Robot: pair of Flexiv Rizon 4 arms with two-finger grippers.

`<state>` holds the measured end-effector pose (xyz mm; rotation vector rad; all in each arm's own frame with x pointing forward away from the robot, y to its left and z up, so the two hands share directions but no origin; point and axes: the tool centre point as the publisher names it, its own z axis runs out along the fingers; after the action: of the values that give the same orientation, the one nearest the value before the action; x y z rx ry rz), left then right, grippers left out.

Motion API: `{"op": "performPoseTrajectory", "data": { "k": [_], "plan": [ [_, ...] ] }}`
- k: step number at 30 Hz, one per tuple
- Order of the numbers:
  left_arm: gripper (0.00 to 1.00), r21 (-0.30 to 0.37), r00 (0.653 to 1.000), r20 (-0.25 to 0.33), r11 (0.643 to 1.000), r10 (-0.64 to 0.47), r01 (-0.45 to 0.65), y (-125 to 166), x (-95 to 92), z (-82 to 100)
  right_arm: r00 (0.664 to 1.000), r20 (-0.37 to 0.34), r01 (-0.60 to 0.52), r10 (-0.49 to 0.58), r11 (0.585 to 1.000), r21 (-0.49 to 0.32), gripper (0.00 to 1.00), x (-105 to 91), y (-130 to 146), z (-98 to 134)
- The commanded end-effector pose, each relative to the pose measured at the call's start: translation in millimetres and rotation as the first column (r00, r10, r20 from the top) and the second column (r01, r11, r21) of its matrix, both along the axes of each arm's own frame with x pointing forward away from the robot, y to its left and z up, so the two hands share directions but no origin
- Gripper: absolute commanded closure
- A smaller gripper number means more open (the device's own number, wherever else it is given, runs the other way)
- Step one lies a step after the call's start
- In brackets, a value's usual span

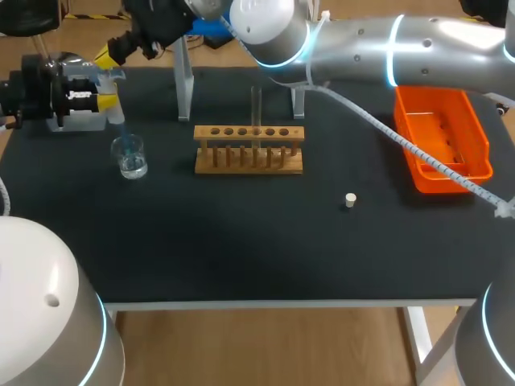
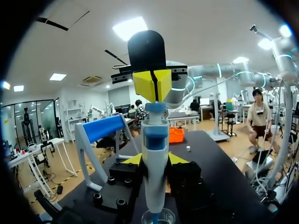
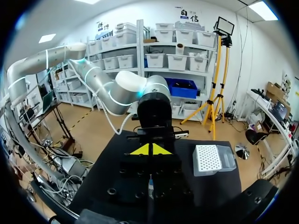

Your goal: Invert the test tube, pick up the pipette, mount the tip to pipette, aspirate from beaker and dispense into the tube, eject the tip, return the pipette, and cap with the stopper.

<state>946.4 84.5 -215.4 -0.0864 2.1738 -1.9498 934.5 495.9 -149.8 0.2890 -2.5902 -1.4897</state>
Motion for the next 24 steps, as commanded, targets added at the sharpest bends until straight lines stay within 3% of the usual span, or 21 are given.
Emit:
{"op": "performPoseTrajectory", "data": {
  "k": [1, 18, 24],
  "plan": [
    [1.0, -0.001, 1.0, 0.001, 1.0, -0.003, 0.003, 1, 0.7, 3.9, 1.0, -0.003, -0.005, 0.005, 1.0, -0.013, 1.0, 1.8, 0, -7],
    [1.0, -0.001, 1.0, 0.001, 1.0, -0.003, 0.003, 1, 0.7, 3.9, 1.0, -0.016, -0.006, 0.006, 0.999, -0.037, 1.0, 0.5, -1, -18],
    [1.0, -0.001, 1.0, 0.001, 1.0, -0.003, 0.003, 1, 0.7, 3.9, 1.0, 0.016, -0.014, 0.015, 1.0, -0.01, 1.0, -0.2, -1, -3]
  ]
}}
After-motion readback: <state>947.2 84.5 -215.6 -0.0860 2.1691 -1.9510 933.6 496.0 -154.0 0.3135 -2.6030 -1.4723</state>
